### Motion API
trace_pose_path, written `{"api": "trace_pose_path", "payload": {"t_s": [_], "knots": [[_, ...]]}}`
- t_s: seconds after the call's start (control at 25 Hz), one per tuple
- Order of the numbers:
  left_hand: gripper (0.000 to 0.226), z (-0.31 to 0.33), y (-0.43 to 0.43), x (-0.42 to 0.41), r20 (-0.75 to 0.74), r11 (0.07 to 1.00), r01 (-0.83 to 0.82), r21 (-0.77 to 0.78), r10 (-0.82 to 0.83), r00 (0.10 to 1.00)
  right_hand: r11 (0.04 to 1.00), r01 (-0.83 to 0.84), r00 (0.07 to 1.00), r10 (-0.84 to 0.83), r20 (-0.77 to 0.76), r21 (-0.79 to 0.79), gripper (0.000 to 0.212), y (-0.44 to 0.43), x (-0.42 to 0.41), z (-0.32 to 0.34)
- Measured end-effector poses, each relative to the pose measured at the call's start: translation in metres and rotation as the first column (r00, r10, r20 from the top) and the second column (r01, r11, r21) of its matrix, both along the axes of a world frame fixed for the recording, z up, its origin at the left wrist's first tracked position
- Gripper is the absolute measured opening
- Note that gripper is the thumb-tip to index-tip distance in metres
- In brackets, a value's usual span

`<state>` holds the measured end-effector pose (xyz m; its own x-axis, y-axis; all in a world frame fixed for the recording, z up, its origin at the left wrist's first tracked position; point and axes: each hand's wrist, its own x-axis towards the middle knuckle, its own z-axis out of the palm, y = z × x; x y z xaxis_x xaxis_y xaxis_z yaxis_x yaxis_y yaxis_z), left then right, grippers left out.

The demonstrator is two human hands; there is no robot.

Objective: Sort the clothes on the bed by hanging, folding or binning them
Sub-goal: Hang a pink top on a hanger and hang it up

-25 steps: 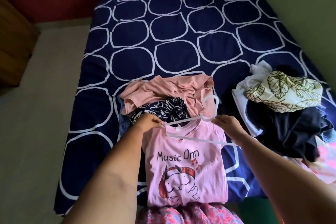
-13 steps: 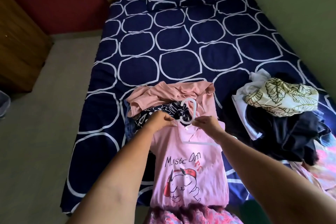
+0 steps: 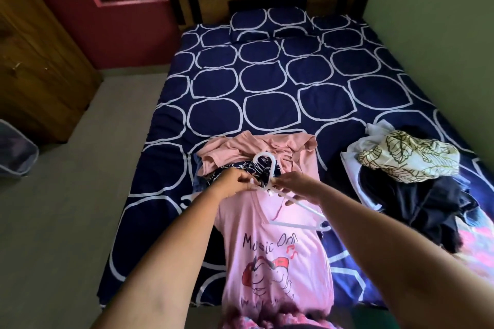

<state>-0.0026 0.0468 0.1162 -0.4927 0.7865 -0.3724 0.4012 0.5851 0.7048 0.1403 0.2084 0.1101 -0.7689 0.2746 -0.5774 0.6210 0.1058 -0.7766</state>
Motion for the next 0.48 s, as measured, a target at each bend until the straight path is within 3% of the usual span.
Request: {"api": "trace_pose_path", "payload": {"t_s": [0.2,0.24,0.32,0.4,0.48], "knots": [[0.023,0.032,-0.018,-0.003,0.091,0.999,0.006,0.035,-0.009,0.996,0.922,-0.021,0.999,0.035,0.029,-0.388,0.034,0.009,-0.005,0.027],[0.018,0.039,-0.020,-0.005,0.124,1.000,0.009,0.029,-0.012,0.992,0.923,-0.053,0.997,0.070,0.030,-0.382,0.038,0.009,-0.007,0.029],[0.016,0.056,-0.024,-0.007,0.167,0.999,0.014,0.039,-0.020,0.986,0.951,-0.289,0.955,0.295,0.042,-0.108,0.050,0.002,-0.012,0.038],[0.018,0.071,-0.025,-0.004,0.157,0.997,0.031,0.073,-0.042,0.987,0.845,-0.510,0.860,0.503,0.087,0.161,0.051,-0.016,-0.021,0.045],[0.018,0.081,-0.023,-0.001,0.146,0.992,0.060,0.107,-0.076,0.986,0.778,-0.579,0.812,0.576,0.091,0.242,0.046,-0.032,-0.030,0.050]]}}
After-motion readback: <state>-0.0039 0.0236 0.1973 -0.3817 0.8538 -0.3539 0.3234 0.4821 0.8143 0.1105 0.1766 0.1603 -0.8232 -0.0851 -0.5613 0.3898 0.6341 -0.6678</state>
